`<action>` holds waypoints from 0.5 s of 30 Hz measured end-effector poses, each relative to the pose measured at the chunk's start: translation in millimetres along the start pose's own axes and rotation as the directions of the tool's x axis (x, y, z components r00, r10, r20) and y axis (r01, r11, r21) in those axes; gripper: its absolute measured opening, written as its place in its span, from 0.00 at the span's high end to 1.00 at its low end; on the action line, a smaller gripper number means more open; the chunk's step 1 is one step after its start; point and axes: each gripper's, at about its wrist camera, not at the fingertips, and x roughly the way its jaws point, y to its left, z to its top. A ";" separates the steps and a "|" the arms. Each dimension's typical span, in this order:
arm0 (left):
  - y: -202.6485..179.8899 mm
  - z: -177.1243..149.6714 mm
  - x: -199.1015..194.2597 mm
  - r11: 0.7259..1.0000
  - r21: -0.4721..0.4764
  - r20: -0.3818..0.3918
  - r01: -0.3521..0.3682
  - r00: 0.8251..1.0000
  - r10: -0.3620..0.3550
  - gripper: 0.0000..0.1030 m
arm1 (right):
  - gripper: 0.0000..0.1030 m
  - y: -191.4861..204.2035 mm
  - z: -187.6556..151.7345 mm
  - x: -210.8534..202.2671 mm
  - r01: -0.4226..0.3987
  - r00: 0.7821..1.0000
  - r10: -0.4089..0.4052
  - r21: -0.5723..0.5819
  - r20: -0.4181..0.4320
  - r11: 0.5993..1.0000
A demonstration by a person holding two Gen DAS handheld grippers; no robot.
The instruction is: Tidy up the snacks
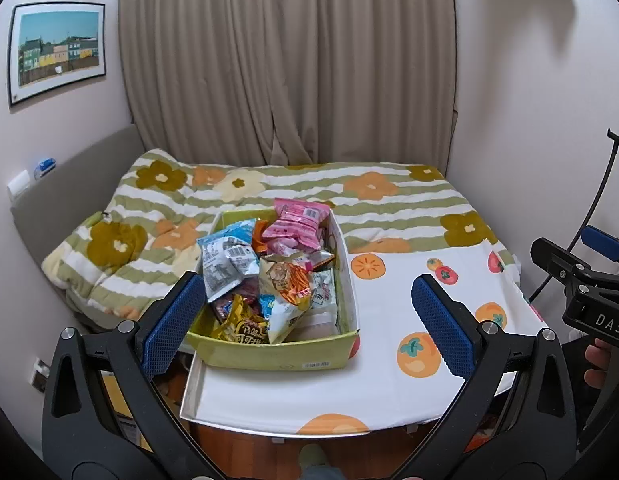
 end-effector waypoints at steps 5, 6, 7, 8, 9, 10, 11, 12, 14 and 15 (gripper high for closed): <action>1.0 0.8 -0.9 1.000 0.001 0.007 -0.006 1.000 0.006 0.00 | 0.07 0.3 0.6 0.3 0.001 1.000 -0.001 0.000 0.000 1.000; 0.1 0.6 -1.8 1.000 0.003 0.009 -0.007 1.000 0.007 0.00 | 0.07 0.1 0.4 0.2 0.000 1.000 0.000 0.000 0.000 1.000; 0.4 0.3 -2.9 1.000 0.004 0.013 -0.013 1.000 0.013 0.00 | 0.07 -0.1 0.5 0.2 -0.001 1.000 0.001 0.001 0.001 1.000; 0.3 0.5 -3.3 1.000 0.005 0.016 -0.018 1.000 0.018 0.00 | 0.07 -0.2 0.6 0.3 0.000 1.000 0.000 0.000 0.001 1.000; -0.9 0.7 -3.9 1.000 0.006 0.020 -0.025 0.999 0.025 0.00 | 0.07 -0.6 1.1 1.0 0.000 1.000 0.000 0.000 0.002 1.000; -1.5 1.0 -4.8 0.999 0.009 0.029 -0.032 0.999 0.032 0.00 | 0.07 -1.0 1.0 1.1 -0.001 1.000 0.001 0.001 0.001 1.000; -1.8 1.3 -6.2 0.999 0.014 0.040 -0.036 0.999 0.035 0.00 | 0.07 -0.8 0.5 0.4 -0.002 1.000 0.002 0.001 0.001 1.000; -2.9 1.3 -7.2 0.999 0.017 0.044 -0.038 0.998 0.037 0.00 | 0.07 -0.8 0.5 0.3 -0.001 1.000 0.001 0.001 0.002 1.000; -3.8 1.6 -7.5 0.999 0.019 0.048 -0.041 0.998 0.040 0.00 | 0.07 0.7 2.4 -0.6 0.001 1.000 -0.001 0.003 0.003 1.000; -4.2 1.2 -7.5 0.999 0.018 0.046 -0.039 0.998 0.038 0.00 | 0.07 0.6 2.2 -0.7 0.000 1.000 0.000 0.005 0.004 1.000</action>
